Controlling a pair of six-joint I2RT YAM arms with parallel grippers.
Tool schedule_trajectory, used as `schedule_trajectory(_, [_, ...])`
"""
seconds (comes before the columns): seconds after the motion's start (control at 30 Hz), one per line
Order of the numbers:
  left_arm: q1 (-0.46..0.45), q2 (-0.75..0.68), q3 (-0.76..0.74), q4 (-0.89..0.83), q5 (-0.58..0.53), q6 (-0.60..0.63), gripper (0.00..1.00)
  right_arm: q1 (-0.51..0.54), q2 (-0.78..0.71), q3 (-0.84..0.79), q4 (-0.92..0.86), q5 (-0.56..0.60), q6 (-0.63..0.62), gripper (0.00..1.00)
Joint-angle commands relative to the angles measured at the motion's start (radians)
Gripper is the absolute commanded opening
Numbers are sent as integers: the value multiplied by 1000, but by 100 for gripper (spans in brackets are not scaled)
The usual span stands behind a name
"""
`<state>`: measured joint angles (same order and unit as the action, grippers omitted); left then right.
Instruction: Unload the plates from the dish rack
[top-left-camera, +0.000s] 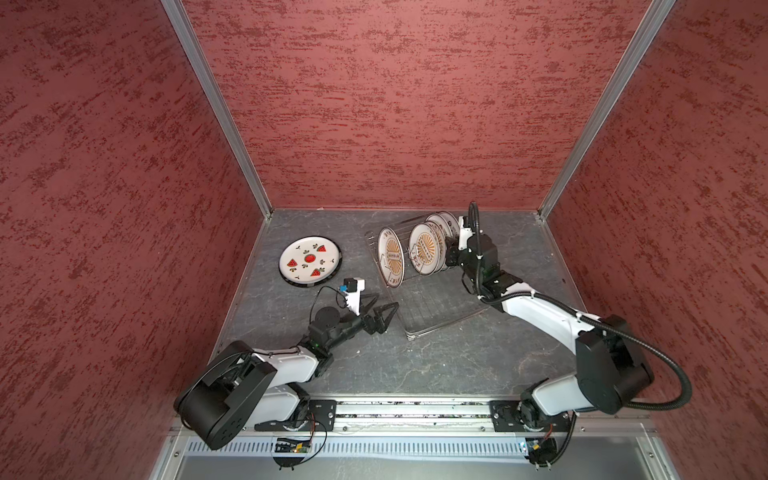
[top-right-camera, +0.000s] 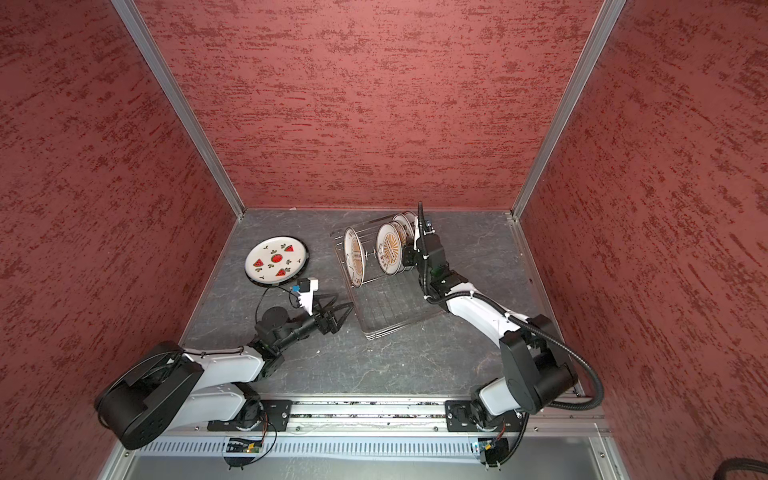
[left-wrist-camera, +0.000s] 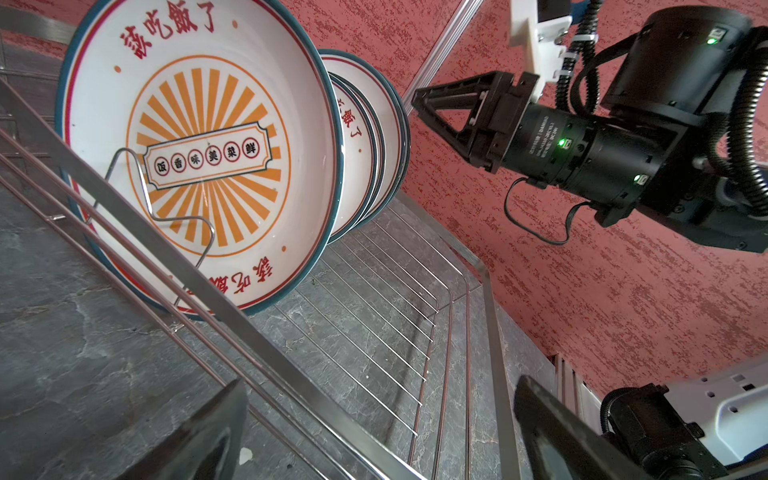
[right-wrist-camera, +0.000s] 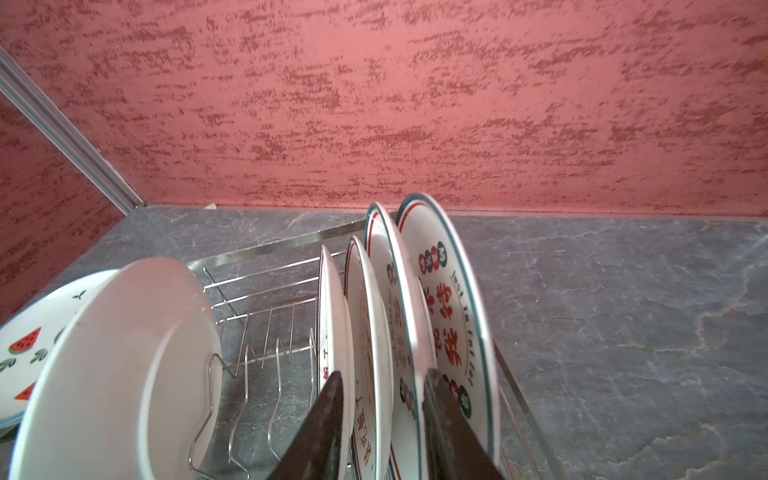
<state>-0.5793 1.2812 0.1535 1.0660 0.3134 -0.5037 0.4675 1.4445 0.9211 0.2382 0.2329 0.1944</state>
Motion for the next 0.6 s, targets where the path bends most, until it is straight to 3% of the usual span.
schedule_trajectory(0.0, [-8, -2, 14, 37, 12, -8, 99, -7, 2, 7, -42, 56, 0, 34])
schedule_trajectory(0.3, [-11, -16, 11, 29, 13, -7, 99, -9, 96, 61, -65, 44, 0, 36])
schedule_trajectory(0.57, [-12, -46, 5, 8, 1, -1, 99, -9, 127, 70, -56, 47, -7, 27])
